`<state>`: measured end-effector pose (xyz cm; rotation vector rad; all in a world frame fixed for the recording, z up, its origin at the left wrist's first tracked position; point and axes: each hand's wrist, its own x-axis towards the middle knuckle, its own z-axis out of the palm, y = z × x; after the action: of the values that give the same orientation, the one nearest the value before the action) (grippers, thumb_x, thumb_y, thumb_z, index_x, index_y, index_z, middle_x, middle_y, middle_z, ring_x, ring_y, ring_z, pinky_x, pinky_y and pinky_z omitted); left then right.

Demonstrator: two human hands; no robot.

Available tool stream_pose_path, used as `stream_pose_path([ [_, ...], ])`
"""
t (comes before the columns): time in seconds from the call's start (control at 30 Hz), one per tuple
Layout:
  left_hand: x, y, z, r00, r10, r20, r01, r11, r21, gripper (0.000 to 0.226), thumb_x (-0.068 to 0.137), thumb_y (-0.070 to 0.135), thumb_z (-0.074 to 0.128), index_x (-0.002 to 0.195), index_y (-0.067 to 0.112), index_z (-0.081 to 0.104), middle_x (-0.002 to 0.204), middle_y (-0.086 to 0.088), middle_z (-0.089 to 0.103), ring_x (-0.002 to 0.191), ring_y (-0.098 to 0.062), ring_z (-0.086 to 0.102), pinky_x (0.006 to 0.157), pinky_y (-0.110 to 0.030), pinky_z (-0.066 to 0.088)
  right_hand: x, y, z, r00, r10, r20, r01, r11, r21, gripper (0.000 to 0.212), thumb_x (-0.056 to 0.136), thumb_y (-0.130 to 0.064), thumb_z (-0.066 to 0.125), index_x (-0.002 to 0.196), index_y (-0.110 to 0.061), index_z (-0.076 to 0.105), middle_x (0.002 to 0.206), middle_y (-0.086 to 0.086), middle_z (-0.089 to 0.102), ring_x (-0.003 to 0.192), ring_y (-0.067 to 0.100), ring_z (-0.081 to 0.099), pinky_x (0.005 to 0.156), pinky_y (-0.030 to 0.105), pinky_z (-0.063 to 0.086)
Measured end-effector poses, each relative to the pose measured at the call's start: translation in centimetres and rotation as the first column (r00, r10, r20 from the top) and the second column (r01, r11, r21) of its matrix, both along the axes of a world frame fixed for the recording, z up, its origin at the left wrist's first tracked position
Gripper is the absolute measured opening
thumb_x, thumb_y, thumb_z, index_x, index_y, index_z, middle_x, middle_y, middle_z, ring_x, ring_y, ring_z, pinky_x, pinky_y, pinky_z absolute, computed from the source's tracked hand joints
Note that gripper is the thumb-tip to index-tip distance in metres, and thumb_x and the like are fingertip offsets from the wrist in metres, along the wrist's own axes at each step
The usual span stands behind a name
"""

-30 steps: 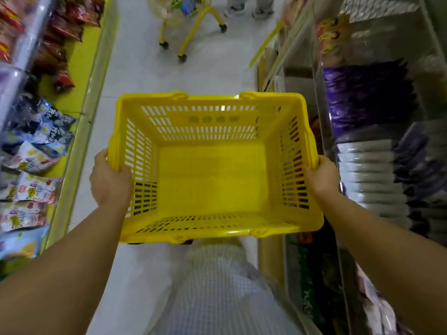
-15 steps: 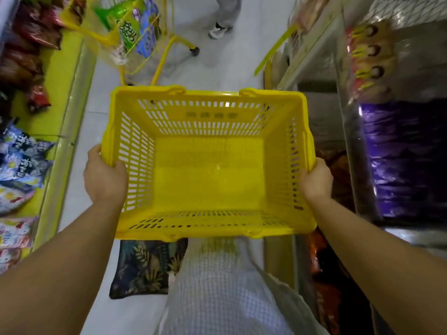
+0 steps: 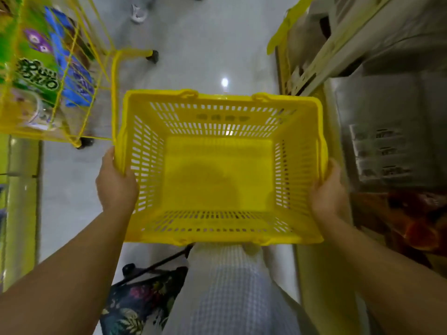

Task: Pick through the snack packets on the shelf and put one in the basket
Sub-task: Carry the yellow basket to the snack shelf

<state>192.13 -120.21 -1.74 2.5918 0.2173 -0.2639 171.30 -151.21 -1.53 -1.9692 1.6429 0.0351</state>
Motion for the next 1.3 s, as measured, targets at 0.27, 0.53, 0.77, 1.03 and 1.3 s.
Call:
stream_pose_path([
  [0.27, 1.7, -1.4, -10.0, 0.993, -0.073, -0.094, 0.072, 0.997, -0.015, 0.055, 0.093, 0.004, 0.05, 0.147, 0.015, 0.039, 0.143, -0.022, 0.049, 0.128, -0.044, 0.046, 0.103, -0.047, 0.036, 0.5, -1.0, -9.1, 0.999, 0.007, -0.038, -0.008, 0.999, -0.031, 0.062, 0.093, 0.003, 0.041, 0.15, -0.017, 0.03, 0.126, 0.033, 0.057, 0.113, 0.049, 0.054, 0.091, 0.046, 0.042],
  [0.53, 0.9, -2.7, -15.9, 0.993, -0.117, 0.028, 0.119, 0.991, -0.055, 0.055, 0.092, 0.004, 0.051, 0.146, 0.009, 0.041, 0.14, -0.024, 0.051, 0.128, -0.042, 0.047, 0.104, -0.042, 0.035, -0.8, -2.5, -15.8, 0.994, 0.107, 0.019, -0.104, 0.986, -0.131, 0.064, 0.09, 0.006, 0.045, 0.15, -0.009, 0.029, 0.132, 0.032, 0.053, 0.118, 0.047, 0.052, 0.098, 0.042, 0.032],
  [0.77, 1.5, -4.8, -17.7, 0.987, -0.152, 0.047, 0.152, 0.988, 0.01, 0.058, 0.09, 0.003, 0.051, 0.147, 0.009, 0.038, 0.137, -0.028, 0.051, 0.125, -0.047, 0.046, 0.1, -0.047, 0.038, -2.0, -4.2, -18.3, 0.988, 0.147, 0.044, -0.14, 0.979, -0.145, 0.061, 0.09, 0.005, 0.045, 0.149, -0.009, 0.033, 0.131, 0.031, 0.055, 0.119, 0.043, 0.053, 0.099, 0.041, 0.038],
  [1.03, -1.2, -10.3, -16.2, 0.896, -0.437, 0.078, 0.415, 0.886, 0.206, 0.059, 0.087, 0.01, 0.063, 0.143, 0.013, 0.045, 0.154, -0.016, 0.033, 0.141, -0.034, 0.03, 0.114, -0.049, 0.024, -3.4, -5.0, -17.4, 0.962, 0.245, 0.117, -0.246, 0.969, -0.011, 0.067, 0.09, 0.0, 0.057, 0.151, -0.007, 0.027, 0.138, 0.028, 0.05, 0.125, 0.042, 0.05, 0.099, 0.039, 0.034],
  [1.3, -6.5, -22.7, -15.3, 0.467, -0.868, 0.169, 0.867, 0.411, -0.282, 0.032, 0.087, -0.006, 0.059, 0.116, 0.005, 0.068, 0.109, -0.01, 0.071, 0.099, -0.025, 0.067, 0.088, -0.023, 0.042, -5.0, -4.6, -16.4, 0.964, 0.195, 0.182, -0.209, 0.976, 0.061, 0.065, 0.087, -0.001, 0.063, 0.146, -0.009, 0.036, 0.136, 0.019, 0.056, 0.121, 0.034, 0.054, 0.095, 0.035, 0.04],
])
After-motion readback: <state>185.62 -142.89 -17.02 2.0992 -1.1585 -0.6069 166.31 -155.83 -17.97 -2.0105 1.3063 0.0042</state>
